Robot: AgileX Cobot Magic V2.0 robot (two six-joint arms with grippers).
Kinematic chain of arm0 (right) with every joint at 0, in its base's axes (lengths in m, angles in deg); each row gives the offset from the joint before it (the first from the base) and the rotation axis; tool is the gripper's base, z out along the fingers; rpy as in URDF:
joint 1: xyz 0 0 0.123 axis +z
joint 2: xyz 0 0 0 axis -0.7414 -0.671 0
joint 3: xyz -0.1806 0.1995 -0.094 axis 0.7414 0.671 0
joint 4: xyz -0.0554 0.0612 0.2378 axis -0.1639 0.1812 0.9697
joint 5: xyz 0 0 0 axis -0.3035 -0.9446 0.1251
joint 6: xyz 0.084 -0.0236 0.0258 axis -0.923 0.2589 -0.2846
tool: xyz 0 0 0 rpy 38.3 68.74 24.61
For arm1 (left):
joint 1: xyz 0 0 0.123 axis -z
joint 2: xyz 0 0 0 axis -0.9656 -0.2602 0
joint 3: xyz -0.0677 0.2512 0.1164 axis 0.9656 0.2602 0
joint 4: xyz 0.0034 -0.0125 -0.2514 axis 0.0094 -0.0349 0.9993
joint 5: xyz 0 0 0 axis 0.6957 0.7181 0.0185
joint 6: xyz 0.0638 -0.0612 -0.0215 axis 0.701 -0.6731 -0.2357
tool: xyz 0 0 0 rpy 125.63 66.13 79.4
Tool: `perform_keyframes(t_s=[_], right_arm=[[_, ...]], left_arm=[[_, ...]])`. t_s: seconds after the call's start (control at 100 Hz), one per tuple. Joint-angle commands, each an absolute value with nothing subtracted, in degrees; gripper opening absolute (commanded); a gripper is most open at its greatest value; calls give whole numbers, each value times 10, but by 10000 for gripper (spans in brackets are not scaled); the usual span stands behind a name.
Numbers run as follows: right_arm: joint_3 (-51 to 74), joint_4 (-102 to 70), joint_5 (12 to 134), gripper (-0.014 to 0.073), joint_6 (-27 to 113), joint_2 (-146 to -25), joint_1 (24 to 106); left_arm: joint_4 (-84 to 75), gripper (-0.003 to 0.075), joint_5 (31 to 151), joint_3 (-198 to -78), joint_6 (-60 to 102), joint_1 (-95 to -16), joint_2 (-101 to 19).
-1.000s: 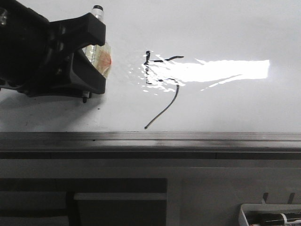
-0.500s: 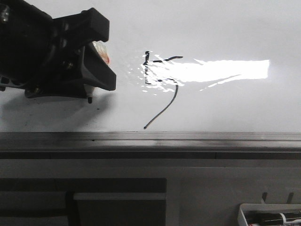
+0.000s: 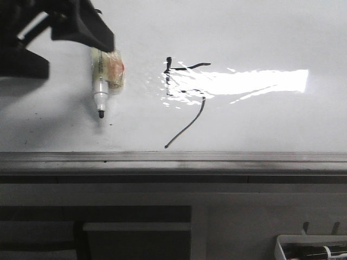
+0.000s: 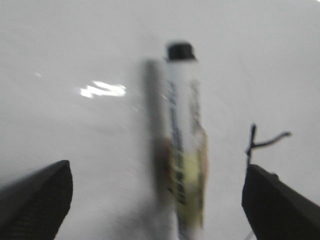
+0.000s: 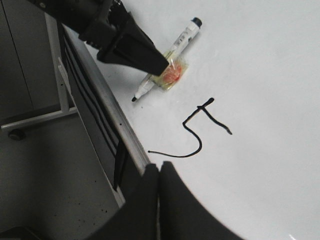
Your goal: Write number 5 on whiteboard
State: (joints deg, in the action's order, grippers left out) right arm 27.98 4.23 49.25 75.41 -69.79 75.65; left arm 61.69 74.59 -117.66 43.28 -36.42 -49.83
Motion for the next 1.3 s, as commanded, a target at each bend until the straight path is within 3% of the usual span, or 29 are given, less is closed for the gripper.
perform_keyframes(t_s=[0.0, 0.06, 0.13, 0.26, 0.32, 0.61, 1.18, 1.29], right_arm=[[271, 61, 526, -61, 753, -667, 753], [279, 55, 530, -61, 753, -639, 753], [304, 45, 549, -61, 753, -601, 753], [384, 41, 629, -61, 753, -515, 753], [420, 41, 669, -61, 753, -477, 753], [525, 41, 697, -61, 753, -336, 753], [546, 41, 697, -61, 753, -332, 753], [546, 41, 697, -61, 753, -332, 753]], left_arm=[[608, 627, 718, -1186, 436, -369, -429], [593, 573, 718, -1178, 436, -369, -388], [569, 440, 718, -1162, 436, -369, -334], [527, 98, 718, -1113, 436, -369, -238], [523, -25, 719, -1088, 436, -369, -196], [526, -20, 720, -992, 436, -369, -90], [526, -20, 718, -978, 436, -369, -83], [451, -20, 690, -953, 441, -371, -58]])
